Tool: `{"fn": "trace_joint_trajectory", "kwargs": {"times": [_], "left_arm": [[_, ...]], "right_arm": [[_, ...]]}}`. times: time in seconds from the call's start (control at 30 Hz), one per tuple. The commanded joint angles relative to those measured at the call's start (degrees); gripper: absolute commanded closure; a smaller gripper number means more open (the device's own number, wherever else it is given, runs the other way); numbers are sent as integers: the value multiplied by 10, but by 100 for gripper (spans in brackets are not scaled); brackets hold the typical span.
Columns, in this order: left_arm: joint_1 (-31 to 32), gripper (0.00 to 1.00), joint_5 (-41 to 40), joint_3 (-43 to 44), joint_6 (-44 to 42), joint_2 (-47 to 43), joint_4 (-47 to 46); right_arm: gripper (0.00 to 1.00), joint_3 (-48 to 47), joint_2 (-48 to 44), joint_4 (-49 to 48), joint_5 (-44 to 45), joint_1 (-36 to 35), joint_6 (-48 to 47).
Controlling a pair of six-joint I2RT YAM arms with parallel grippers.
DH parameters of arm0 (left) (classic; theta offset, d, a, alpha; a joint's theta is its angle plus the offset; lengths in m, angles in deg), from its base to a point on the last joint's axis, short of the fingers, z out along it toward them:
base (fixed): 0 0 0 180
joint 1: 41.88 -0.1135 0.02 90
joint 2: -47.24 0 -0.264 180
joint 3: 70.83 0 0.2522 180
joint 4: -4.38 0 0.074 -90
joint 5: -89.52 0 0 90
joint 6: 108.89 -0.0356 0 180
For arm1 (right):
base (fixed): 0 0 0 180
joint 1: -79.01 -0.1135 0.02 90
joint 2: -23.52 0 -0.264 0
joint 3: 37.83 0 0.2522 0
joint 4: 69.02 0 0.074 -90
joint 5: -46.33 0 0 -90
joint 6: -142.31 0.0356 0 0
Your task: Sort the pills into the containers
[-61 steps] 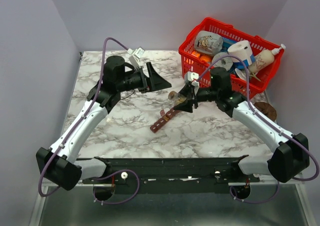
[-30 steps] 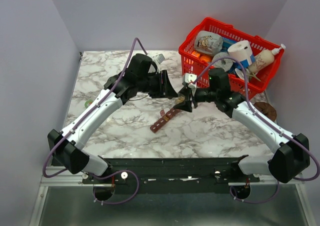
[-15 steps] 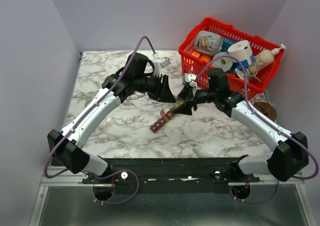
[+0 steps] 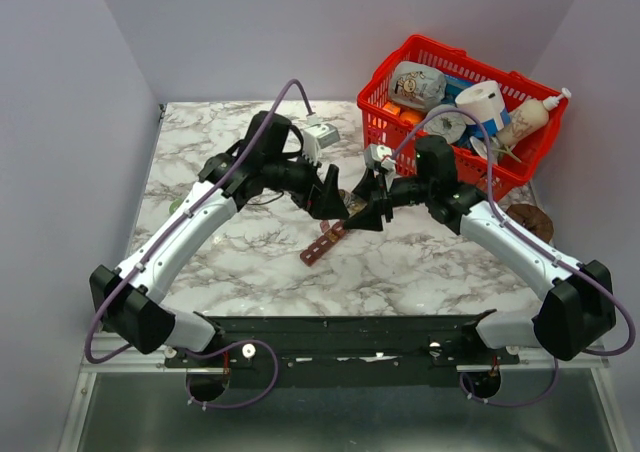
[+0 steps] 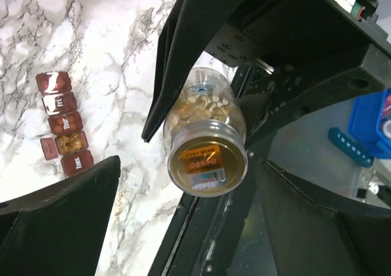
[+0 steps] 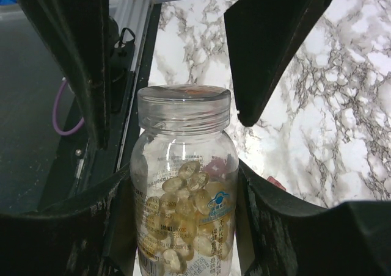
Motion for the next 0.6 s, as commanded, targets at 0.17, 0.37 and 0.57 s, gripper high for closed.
{"fn": "trace_joint_trajectory", "kwargs": {"times": [0.17, 0.37, 0.57], "left_arm": [[-57, 1, -12, -122, 254, -127, -212], [-54, 1, -74, -151, 424, -135, -190], [-20, 1, -152, -118, 474, -115, -130]], "right_arm": [[93, -12, -16, 9, 23, -2, -67], [93, -14, -24, 40, 69, -2, -133], [93, -13, -24, 46, 77, -5, -149]]}}
